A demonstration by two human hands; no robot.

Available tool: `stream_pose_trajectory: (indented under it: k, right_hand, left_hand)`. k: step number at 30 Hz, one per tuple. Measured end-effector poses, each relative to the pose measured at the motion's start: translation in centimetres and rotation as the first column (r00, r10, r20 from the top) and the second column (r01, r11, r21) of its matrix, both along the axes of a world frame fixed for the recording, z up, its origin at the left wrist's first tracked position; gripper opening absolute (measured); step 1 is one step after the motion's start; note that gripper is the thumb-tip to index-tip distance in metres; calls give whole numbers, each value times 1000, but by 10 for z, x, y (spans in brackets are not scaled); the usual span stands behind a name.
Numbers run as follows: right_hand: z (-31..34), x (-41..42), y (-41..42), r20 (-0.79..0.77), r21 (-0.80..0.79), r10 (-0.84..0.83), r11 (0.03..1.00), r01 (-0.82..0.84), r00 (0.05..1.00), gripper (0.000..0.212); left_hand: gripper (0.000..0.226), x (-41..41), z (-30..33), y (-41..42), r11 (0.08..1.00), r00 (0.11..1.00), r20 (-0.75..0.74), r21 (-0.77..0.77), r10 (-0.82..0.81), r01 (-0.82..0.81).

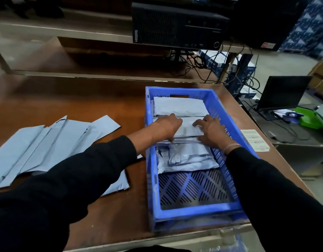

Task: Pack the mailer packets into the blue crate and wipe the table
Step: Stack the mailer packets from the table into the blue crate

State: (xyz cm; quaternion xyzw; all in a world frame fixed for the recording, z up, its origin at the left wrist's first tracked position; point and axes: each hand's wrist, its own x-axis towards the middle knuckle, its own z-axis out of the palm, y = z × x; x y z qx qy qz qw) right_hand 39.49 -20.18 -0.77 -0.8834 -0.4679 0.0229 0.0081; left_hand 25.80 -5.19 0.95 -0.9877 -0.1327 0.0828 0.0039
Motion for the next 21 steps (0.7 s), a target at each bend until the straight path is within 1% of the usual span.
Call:
stream_pose_trajectory:
  k: [2, 3, 5, 8, 10, 11, 13, 15, 17, 18, 19, 20, 21]
  right_hand:
    - [9, 0, 3, -5, 5, -16, 1000, 16, 1000, 58]
    - [14, 0, 6, -11, 35, -13, 999, 13, 1000, 58]
    - [25, -3, 13, -68, 183, 12, 983, 1, 998, 54]
    - [46, -24, 29, -257, 406, 72, 913, 40, 964, 38]
    - [57, -51, 45, -410, 493, 151, 866, 79, 899, 29]
    - [60, -64, 53, -454, 527, 204, 847, 76, 867, 25]
    - [62, -93, 76, -494, 542, 301, 840, 19, 815, 20]
    - [61, -121, 100, -495, 505, 363, 860, -78, 790, 20]
    - [59, -147, 124, -487, 409, 396, 891, -197, 778, 23]
    - [57, -161, 135, -470, 315, 412, 904, -288, 781, 26]
    - [52, -174, 147, -438, 178, 429, 903, -391, 790, 31]
    - [45, -187, 157, -413, 12, 442, 877, -480, 797, 37]
    - [34, -199, 166, -402, -160, 434, 833, -529, 806, 43]
  left_hand:
    - [55, -11, 7, 2, 999, 993, 115, -45, -15, 20]
    - [54, -19, 12, 4, 997, 982, 189, -67, -12, 25]
    - [51, -38, 21, 13, 991, 936, 352, -132, 19, 29]
    - [45, -75, 27, 35, 959, 833, 532, -283, 151, 6]
    - [38, -104, 24, 54, 932, 775, 580, -360, 253, -36]
    - [35, -118, 21, 63, 912, 757, 576, -404, 310, -66]
    - [33, -151, 13, 84, 845, 743, 505, -513, 440, -152]
    - [37, -183, 2, 103, 779, 753, 388, -574, 531, -253]
    - [40, -212, -9, 119, 736, 745, 326, -602, 582, -311]
    - [40, -225, -14, 125, 711, 730, 307, -619, 610, -334]
    - [40, -236, -17, 128, 689, 717, 288, -631, 635, -356]
    - [40, -246, -22, 131, 671, 708, 271, -641, 652, -373]
    - [40, -254, -26, 133, 657, 705, 252, -647, 663, -387]
